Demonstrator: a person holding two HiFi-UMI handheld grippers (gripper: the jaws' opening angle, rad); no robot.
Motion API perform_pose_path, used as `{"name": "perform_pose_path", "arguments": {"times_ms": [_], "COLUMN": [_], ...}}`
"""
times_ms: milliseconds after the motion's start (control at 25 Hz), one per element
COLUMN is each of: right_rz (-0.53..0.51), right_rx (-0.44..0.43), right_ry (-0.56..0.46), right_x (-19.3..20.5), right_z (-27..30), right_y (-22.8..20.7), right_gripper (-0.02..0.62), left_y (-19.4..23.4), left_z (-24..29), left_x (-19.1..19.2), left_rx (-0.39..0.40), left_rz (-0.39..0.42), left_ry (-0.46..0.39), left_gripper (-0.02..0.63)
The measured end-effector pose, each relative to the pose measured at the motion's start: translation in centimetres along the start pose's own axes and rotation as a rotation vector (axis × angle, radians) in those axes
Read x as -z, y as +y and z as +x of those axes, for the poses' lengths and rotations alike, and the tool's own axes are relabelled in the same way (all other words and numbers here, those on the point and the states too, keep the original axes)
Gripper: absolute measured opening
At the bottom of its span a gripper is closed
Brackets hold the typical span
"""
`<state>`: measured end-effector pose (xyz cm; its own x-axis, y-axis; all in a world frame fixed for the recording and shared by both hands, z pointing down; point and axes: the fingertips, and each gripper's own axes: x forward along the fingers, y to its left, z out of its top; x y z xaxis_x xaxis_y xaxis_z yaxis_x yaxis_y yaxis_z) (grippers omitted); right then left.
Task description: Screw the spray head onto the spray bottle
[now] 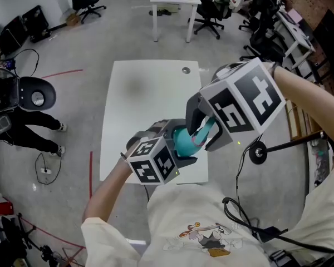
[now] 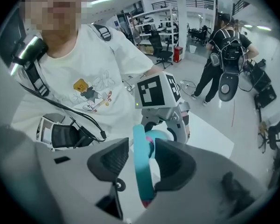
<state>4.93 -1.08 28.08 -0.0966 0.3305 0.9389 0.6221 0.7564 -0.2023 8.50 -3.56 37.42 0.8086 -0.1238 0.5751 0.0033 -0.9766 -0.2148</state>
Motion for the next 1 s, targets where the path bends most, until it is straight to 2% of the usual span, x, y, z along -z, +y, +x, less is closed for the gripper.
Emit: {"name": "perform_pose_path", "arguments": {"times_ms": [120, 200, 320, 440, 600, 680, 800, 1000], "right_rz": [0.013, 0.016, -0.012, -0.072, -0.128, -0.141, -0.131, -0.059], "right_rx": [-0.007, -0.009, 0.003, 0.036, 0.071, 0.072, 0.067, 0.098], "right_ry": [0.001, 0.001, 0.01, 0.051, 0.103, 0.126, 0.147, 0.147], "right_x": [0.0, 0.2, 0.3, 0.4, 1.0, 1.3, 1.7, 2.6], "right_z": [-0.1, -0.1, -0.3, -0.3, 0.0, 0.3, 0.6, 1.1], "right_y": [-0.3, -0.4, -0.4, -0.6, -0.9, -0.8, -0.7, -1.5], "right_gripper": [0.169, 0.14, 0.13, 0.129, 0.129, 0.129, 0.128, 0.129], "left_y": [0.0, 0.0, -0.1, -0.9, -2.5, -3.0, -2.8, -0.3], "left_z": [-0.1, 0.0, 0.1, -0.1, 0.0, 0.2, 0.5, 1.3], "left_x": [-0.2, -0.4, -0.5, -0.5, -1.1, -1.3, -1.0, 0.8], "left_rx": [0.006, 0.012, 0.043, 0.135, 0.318, 0.354, 0.303, 0.066], "left_rz": [0.002, -0.002, -0.034, -0.132, -0.292, -0.326, -0.341, -0.311], "left_ry": [-0.01, -0.016, -0.023, -0.028, -0.069, -0.06, -0.021, 0.056], "left_gripper": [0.411, 0.411, 0.411, 0.411, 0.411, 0.411, 0.411, 0.411]}}
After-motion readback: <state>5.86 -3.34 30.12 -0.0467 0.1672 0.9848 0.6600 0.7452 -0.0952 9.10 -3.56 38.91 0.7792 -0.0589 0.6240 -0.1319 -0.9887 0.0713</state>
